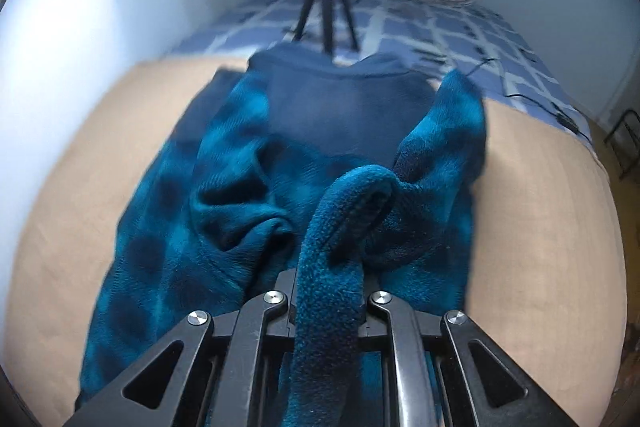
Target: Fold large clothes
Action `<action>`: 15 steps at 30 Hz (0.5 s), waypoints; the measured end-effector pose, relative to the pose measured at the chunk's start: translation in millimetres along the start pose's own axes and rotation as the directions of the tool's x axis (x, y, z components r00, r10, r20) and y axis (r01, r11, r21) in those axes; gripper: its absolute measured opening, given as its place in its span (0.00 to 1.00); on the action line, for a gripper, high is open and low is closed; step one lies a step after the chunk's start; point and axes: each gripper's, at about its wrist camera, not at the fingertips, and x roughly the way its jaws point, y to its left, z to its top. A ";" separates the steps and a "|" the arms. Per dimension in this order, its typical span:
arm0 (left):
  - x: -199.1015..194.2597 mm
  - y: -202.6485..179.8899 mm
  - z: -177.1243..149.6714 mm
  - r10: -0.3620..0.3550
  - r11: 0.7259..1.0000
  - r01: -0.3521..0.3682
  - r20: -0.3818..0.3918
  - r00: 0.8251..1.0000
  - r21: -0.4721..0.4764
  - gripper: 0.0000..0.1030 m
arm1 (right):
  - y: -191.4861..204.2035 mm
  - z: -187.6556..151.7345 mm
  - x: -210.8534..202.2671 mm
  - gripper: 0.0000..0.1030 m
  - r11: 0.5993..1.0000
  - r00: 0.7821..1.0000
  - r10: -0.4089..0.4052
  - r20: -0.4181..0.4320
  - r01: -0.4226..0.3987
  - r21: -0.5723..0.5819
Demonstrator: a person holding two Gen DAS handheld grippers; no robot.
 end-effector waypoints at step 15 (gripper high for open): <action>-15.1 -2.4 -4.4 -0.028 1.000 0.028 -0.006 1.000 0.014 0.20 | -62.8 -26.8 -42.0 0.30 0.913 0.931 0.333 0.147 -0.358 0.195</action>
